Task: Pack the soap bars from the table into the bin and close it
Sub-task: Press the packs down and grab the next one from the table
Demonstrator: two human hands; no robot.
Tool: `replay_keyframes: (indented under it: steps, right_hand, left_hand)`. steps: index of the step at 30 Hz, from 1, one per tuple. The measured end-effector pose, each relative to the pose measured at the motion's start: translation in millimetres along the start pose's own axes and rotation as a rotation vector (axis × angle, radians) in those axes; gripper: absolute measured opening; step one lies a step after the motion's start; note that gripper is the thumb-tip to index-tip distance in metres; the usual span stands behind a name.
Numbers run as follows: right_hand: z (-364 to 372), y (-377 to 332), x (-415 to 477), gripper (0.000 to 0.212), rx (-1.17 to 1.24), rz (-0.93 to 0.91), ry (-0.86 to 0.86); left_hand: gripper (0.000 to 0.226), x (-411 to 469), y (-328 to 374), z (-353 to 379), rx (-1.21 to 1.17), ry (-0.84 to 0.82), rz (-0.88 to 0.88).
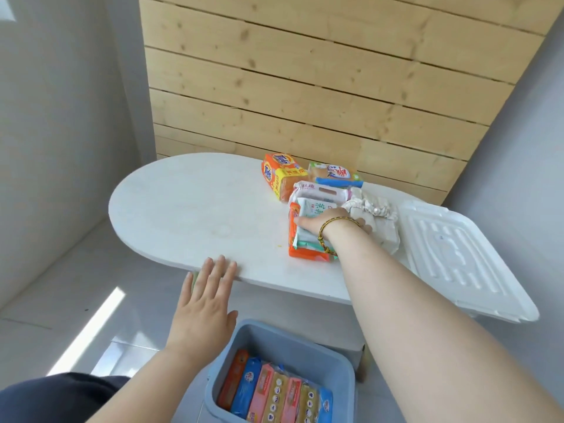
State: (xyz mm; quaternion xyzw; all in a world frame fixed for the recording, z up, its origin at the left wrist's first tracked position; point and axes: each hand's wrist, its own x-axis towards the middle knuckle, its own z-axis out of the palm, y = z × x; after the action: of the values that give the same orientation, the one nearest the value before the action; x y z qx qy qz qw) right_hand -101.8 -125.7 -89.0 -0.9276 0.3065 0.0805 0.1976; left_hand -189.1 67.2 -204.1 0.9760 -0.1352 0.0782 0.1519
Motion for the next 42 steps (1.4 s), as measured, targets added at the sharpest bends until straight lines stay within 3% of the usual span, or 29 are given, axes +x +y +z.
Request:
replay_keyframes:
  steps: [7, 10, 14, 16, 20, 23, 25, 29, 31, 34, 37, 42]
  right_hand:
    - [0.8, -5.9, 4.5, 0.094, 0.179, -0.057, -0.032]
    - [0.6, -8.6, 1.8, 0.088, 0.140, -0.117, 0.013]
    - [-1.1, -11.1, -4.4, 0.062, 0.099, -0.197, 0.018]
    - [-1.1, -7.8, -5.5, 0.047, 0.197, -0.250, 0.016]
    - [4.5, 10.3, -14.8, 0.045, 0.452, -0.311, -0.002]
    - [9.2, 33.6, -29.2, 0.036, 0.621, -0.408, 0.040]
    - [10.6, 51.8, -40.2, 0.027, 0.762, -0.492, 0.030]
    - [11.5, 85.5, -60.8, 0.038, 0.771, -0.656, -0.087]
    - [16.2, 100.8, -69.4, 0.040, 0.691, -0.683, -0.172]
    - [33.4, 118.8, -83.0, 0.038, 0.431, -0.671, -0.261]
    - [67.0, 134.2, -91.2, 0.033, 0.046, -0.695, -0.234]
    - [138.6, 147.6, -70.3, 0.042, -0.120, -0.542, -0.108]
  left_hand:
    - [0.079, 0.4, -0.8, 1.9, 0.031, -0.044, -0.025]
    - [0.080, 1.0, -0.9, 3.6, 0.027, -0.053, -0.032]
    - [0.081, 0.2, -1.0, 4.5, -0.009, -0.024, -0.022]
    - [0.079, 0.2, -2.1, 6.7, -0.052, 0.012, -0.009]
    - [0.078, -5.0, 1.2, 5.5, -0.131, 0.116, 0.066]
    - [0.054, -9.0, 0.1, -1.1, -0.166, 0.309, 0.070]
    - [0.038, -12.2, -0.6, -3.5, -0.155, 0.352, 0.108]
    - [0.020, -20.5, 0.2, 1.2, -0.379, 0.238, -0.018]
    - [0.025, -23.1, -2.0, 13.7, -0.456, 0.083, -0.180]
    - [0.034, -24.6, -12.9, 45.1, -0.380, -0.129, -0.279]
    - [0.042, -29.3, -21.2, 80.4, -0.338, -0.317, -0.346]
    - [0.051, -32.7, -31.2, 127.2, -0.361, -0.500, -0.392]
